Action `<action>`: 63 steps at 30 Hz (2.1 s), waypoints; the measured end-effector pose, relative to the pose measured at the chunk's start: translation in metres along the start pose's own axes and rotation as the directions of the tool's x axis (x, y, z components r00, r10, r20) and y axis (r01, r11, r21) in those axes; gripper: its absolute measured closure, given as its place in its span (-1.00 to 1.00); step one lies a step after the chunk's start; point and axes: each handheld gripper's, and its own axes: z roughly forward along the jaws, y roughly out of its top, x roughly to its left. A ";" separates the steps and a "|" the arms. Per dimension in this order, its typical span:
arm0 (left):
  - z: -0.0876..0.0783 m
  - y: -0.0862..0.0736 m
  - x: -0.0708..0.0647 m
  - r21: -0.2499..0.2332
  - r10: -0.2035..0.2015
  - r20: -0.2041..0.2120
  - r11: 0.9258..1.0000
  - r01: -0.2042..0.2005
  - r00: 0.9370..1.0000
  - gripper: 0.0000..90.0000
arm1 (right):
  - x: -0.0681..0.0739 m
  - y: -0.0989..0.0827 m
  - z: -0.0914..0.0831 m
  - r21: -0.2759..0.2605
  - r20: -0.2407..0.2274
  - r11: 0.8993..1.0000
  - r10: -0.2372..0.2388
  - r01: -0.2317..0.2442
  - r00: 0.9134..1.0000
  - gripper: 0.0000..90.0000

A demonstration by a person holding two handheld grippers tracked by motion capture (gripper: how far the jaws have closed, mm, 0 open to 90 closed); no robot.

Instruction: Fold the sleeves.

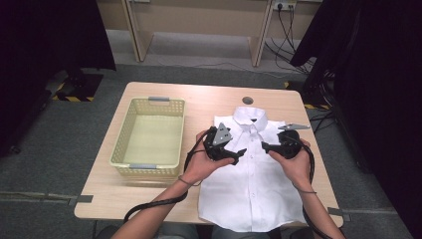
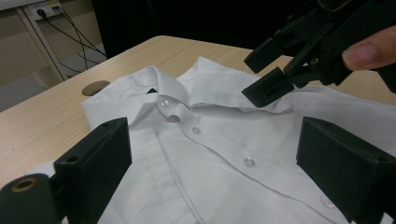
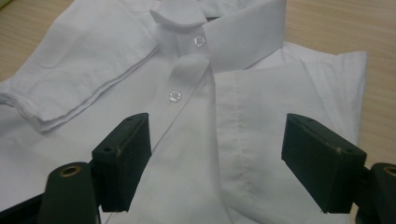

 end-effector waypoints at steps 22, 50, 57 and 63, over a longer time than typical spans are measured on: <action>0.073 -0.001 0.043 0.163 -0.054 -0.111 0.984 0.072 0.992 -0.67 | -0.024 0.033 0.039 0.020 0.087 1.000 -0.022 0.020 0.996 0.06; 0.125 -0.011 0.077 0.295 -0.109 -0.215 0.940 0.171 0.971 -0.59 | -0.047 0.040 0.091 0.071 0.121 0.997 -0.017 0.008 0.992 0.14; 0.128 -0.015 0.082 0.318 -0.150 -0.203 0.924 0.210 0.968 -0.56 | -0.048 0.040 0.093 0.061 0.085 0.998 -0.022 0.016 0.996 0.35; 0.129 -0.015 0.084 0.321 -0.190 -0.174 0.917 0.238 0.966 -0.42 | -0.048 0.036 0.093 0.031 0.042 0.999 -0.015 0.013 0.999 0.61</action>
